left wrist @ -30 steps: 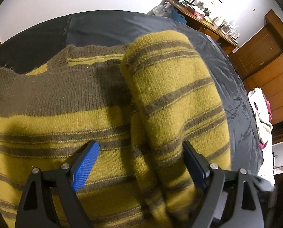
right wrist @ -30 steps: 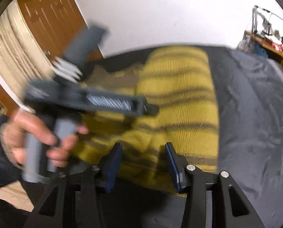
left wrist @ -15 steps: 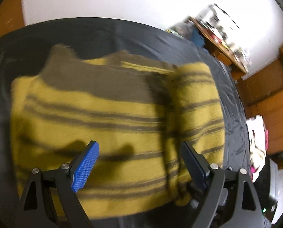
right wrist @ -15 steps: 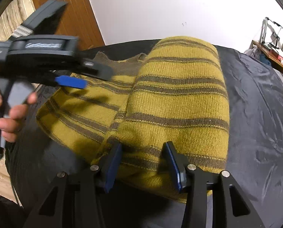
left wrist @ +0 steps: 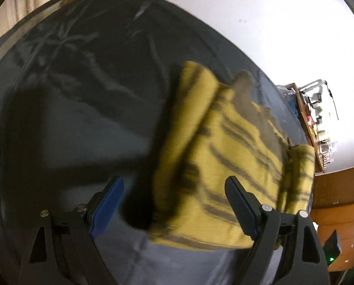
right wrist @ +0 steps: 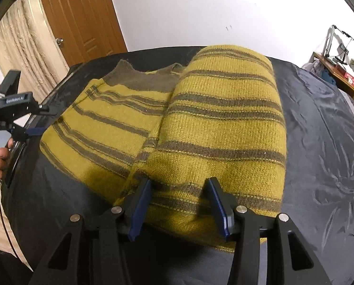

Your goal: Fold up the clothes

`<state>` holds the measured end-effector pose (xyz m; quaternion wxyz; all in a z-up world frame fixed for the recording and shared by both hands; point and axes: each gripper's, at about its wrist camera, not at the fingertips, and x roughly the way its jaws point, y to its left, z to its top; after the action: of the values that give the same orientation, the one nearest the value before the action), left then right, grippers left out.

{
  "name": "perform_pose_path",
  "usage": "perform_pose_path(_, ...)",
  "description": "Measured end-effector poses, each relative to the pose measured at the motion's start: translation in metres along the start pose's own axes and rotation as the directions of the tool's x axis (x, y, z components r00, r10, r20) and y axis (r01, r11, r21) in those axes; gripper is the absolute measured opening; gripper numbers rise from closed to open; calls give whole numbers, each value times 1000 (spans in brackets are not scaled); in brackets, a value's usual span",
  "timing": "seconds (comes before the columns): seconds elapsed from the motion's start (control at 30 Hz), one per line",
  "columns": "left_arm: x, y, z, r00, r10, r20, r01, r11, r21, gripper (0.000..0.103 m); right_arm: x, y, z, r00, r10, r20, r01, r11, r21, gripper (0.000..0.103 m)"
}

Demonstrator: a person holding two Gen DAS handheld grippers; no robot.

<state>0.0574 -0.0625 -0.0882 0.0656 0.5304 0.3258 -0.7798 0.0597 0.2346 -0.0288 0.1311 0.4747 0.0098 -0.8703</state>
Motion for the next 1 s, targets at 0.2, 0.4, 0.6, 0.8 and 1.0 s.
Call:
perform_pose_path(0.2,8,10,-5,999,-38,-1,38,999,17,83,0,2,0,1000,-15,-11,15,1000,8,51)
perform_pose_path(0.4,16,11,-4,989,-137,-47,139,990,24,57,1,5,0,1000,-27,-8,27,999,16,52)
perform_pose_path(0.6,25,9,-3,976,-189,-104,191,982,6,37,1,7,1,999,-35,-9,35,999,20,52)
perform_pose_path(0.8,23,7,-2,970,-214,-116,217,976,15,37,1,7,0,999,-35,-4,35,999,24,52)
perform_pose_path(1.0,33,14,2,961,-248,-122,242,968,-62,37,1,7,0,1000,-31,-3,31,999,24,52)
